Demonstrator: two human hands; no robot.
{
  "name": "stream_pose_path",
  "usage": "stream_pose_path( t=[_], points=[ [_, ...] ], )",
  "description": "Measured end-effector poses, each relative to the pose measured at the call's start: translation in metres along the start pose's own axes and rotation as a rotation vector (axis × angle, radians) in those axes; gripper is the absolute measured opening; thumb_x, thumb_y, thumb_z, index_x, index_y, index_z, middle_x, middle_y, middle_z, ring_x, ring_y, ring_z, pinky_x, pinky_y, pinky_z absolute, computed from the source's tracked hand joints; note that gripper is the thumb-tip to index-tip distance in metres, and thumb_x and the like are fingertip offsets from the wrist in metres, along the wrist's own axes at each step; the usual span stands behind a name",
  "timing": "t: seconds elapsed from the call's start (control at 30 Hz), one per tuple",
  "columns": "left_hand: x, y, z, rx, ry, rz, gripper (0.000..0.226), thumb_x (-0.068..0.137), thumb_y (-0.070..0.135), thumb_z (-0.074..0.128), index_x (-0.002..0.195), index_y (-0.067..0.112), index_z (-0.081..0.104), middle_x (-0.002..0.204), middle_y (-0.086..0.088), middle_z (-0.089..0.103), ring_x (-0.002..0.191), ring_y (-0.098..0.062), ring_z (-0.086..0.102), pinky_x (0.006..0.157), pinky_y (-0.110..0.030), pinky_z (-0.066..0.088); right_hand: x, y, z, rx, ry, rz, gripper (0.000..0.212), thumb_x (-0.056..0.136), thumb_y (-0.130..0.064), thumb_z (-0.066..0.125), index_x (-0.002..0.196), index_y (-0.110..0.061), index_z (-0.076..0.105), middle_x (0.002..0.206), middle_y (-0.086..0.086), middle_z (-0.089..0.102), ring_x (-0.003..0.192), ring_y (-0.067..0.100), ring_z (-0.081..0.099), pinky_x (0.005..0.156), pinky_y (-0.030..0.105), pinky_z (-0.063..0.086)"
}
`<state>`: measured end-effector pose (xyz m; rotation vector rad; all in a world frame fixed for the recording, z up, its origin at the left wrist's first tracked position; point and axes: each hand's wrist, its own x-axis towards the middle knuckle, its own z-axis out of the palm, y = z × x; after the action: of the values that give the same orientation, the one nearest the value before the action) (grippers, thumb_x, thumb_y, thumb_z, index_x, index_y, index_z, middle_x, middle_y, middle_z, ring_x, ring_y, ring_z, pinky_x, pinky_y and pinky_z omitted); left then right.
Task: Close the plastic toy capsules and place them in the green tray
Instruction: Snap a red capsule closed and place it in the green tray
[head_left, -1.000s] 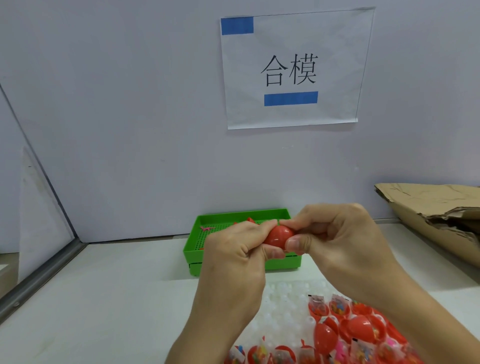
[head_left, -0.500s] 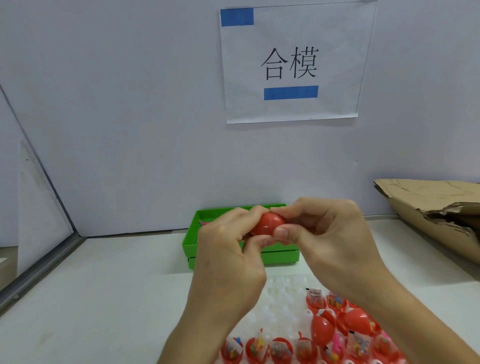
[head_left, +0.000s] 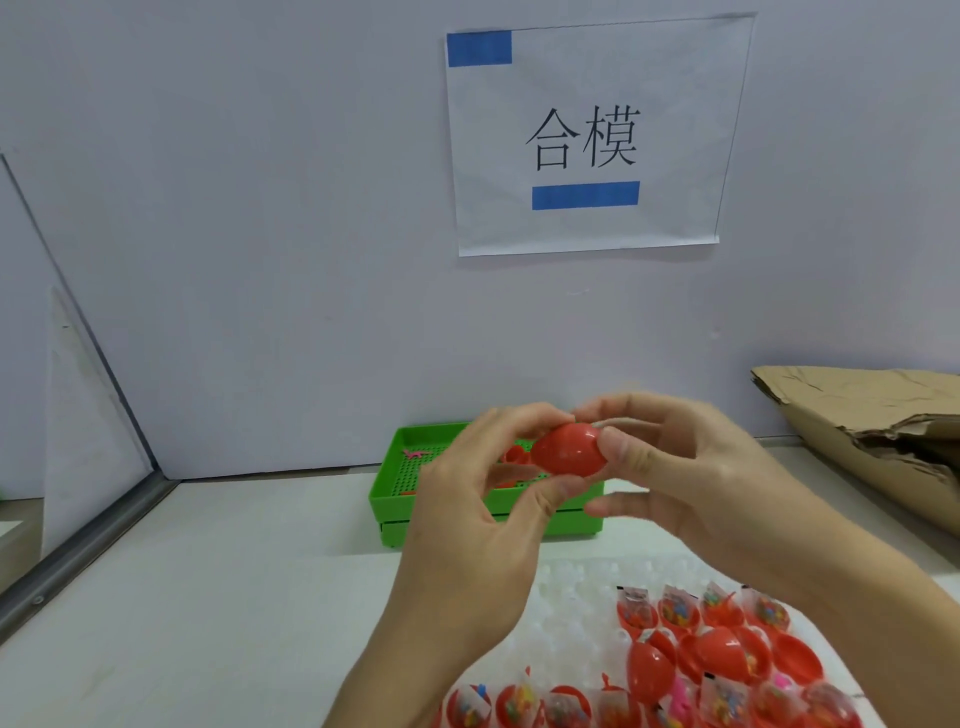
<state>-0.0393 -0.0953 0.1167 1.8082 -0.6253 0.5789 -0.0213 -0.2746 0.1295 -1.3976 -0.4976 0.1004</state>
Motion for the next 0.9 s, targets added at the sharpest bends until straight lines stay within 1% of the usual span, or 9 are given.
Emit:
stream_pose_path(
  t=[0.03, 0.1, 0.2, 0.3, 0.37, 0.43, 0.57, 0.73, 0.9],
  points=[
    [0.0, 0.0, 0.0, 0.008, 0.003, 0.007, 0.026, 0.084, 0.025, 0.07, 0.106, 0.038, 0.067, 0.112, 0.018, 0.065, 0.112, -0.009, 0.062, 0.089, -0.024, 0.052, -0.001, 0.0, 0.001, 0.091, -0.063, 0.047, 0.056, 0.062, -0.049, 0.089, 0.104, -0.016, 0.076, 0.106, 0.015, 0.073, 0.093, 0.027, 0.072, 0.075, 0.031, 0.059],
    [-0.001, -0.001, 0.0, 0.012, 0.007, -0.002, 0.029, 0.084, 0.022, 0.071, 0.106, 0.04, 0.069, 0.122, 0.022, 0.059, 0.12, -0.01, 0.057, 0.093, -0.026, 0.05, -0.002, 0.001, 0.003, 0.222, -0.212, 0.077, 0.048, 0.08, -0.039, 0.08, 0.116, -0.008, 0.071, 0.12, 0.021, 0.069, 0.107, 0.034, 0.069, 0.086, 0.04, 0.057],
    [-0.001, -0.001, 0.0, -0.005, -0.002, -0.002, 0.029, 0.082, 0.02, 0.067, 0.106, 0.037, 0.069, 0.124, 0.02, 0.059, 0.115, -0.009, 0.06, 0.094, -0.029, 0.051, -0.002, 0.002, 0.011, 0.332, -0.316, 0.06, 0.04, 0.092, -0.03, 0.066, 0.117, 0.001, 0.068, 0.123, 0.027, 0.066, 0.111, 0.034, 0.067, 0.093, 0.041, 0.054],
    [-0.002, 0.002, -0.001, 0.008, -0.033, 0.009, 0.031, 0.081, 0.02, 0.068, 0.11, 0.033, 0.067, 0.111, 0.02, 0.068, 0.106, -0.005, 0.065, 0.091, -0.025, 0.053, 0.0, 0.004, 0.013, 0.328, -0.218, 0.054, 0.039, 0.086, -0.028, 0.065, 0.107, 0.004, 0.073, 0.113, 0.028, 0.069, 0.099, 0.028, 0.072, 0.088, 0.033, 0.056],
    [-0.002, 0.002, -0.002, 0.012, -0.038, 0.005, 0.038, 0.078, 0.021, 0.071, 0.113, 0.034, 0.068, 0.107, 0.023, 0.07, 0.103, 0.0, 0.066, 0.09, -0.021, 0.053, 0.001, 0.006, 0.014, 0.287, -0.171, 0.058, 0.039, 0.082, -0.026, 0.065, 0.105, 0.005, 0.073, 0.11, 0.027, 0.071, 0.097, 0.028, 0.073, 0.086, 0.032, 0.057],
    [-0.002, 0.001, -0.003, 0.045, -0.008, 0.022, 0.042, 0.075, 0.017, 0.07, 0.111, 0.038, 0.069, 0.107, 0.026, 0.07, 0.103, 0.002, 0.067, 0.091, -0.022, 0.053, 0.001, 0.008, 0.016, 0.253, -0.164, 0.051, 0.036, 0.084, -0.023, 0.063, 0.106, 0.004, 0.074, 0.108, 0.025, 0.072, 0.099, 0.029, 0.072, 0.088, 0.034, 0.057],
    [-0.002, 0.001, -0.001, 0.1, 0.046, 0.073, 0.052, 0.074, 0.007, 0.063, 0.11, 0.044, 0.068, 0.117, 0.032, 0.064, 0.112, 0.009, 0.06, 0.098, -0.017, 0.048, 0.002, 0.013, 0.023, 0.205, -0.097, -0.001, 0.028, 0.088, -0.016, 0.058, 0.103, 0.001, 0.075, 0.093, 0.012, 0.075, 0.088, 0.022, 0.072, 0.088, 0.035, 0.057],
    [-0.003, 0.0, 0.001, 0.131, 0.076, 0.114, 0.052, 0.075, 0.005, 0.065, 0.12, 0.031, 0.065, 0.117, 0.015, 0.071, 0.113, 0.009, 0.06, 0.098, -0.018, 0.049, 0.002, 0.015, 0.027, 0.171, -0.041, -0.047, 0.028, 0.087, -0.015, 0.057, 0.099, 0.0, 0.077, 0.092, 0.012, 0.075, 0.091, 0.026, 0.072, 0.086, 0.039, 0.058],
    [-0.003, 0.002, 0.0, 0.146, 0.009, 0.135, 0.042, 0.076, 0.015, 0.069, 0.116, 0.025, 0.072, 0.11, 0.02, 0.072, 0.107, 0.005, 0.063, 0.092, -0.02, 0.052, 0.001, 0.011, 0.024, 0.196, -0.056, -0.003, 0.025, 0.083, -0.016, 0.06, 0.093, -0.003, 0.079, 0.088, 0.014, 0.075, 0.084, 0.023, 0.072, 0.078, 0.033, 0.058]
  ],
)
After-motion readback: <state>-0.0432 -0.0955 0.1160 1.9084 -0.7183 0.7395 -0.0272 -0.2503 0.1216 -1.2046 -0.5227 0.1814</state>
